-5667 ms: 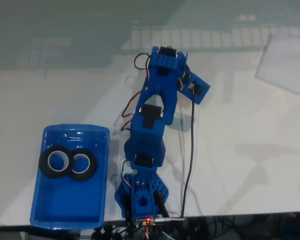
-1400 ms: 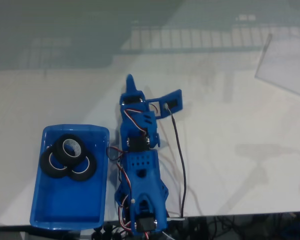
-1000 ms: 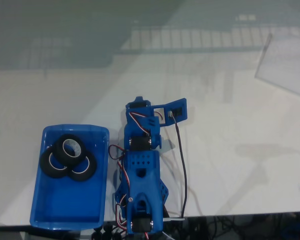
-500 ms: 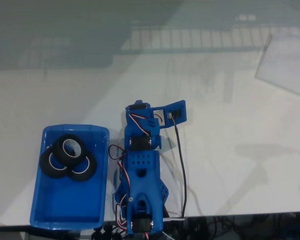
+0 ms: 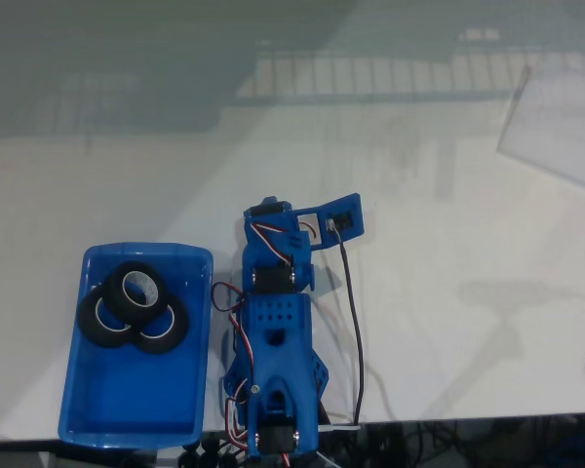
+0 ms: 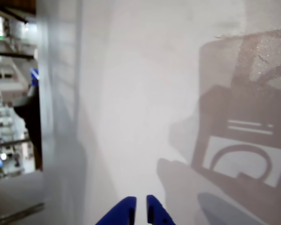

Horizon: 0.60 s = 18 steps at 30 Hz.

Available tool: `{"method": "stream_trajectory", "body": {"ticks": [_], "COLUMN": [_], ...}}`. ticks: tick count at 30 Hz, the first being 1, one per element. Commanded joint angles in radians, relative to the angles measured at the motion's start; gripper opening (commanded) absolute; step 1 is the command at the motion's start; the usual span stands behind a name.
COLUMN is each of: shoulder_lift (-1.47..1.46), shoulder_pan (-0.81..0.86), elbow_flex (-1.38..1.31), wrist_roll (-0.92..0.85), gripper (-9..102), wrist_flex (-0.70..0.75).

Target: Grasp all tape and put them in the bin.

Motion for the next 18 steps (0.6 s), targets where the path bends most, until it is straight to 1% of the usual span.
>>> {"method": "stream_trajectory", "body": {"ticks": [1, 18], "shoulder_lift": [0.014, 0.014], "shoulder_pan": [-0.015, -0.015], "elbow_flex": [0.006, 0.006], "wrist_roll": [-0.009, -0.003], "gripper": [0, 0], "wrist_flex": [0.005, 0.006]}}
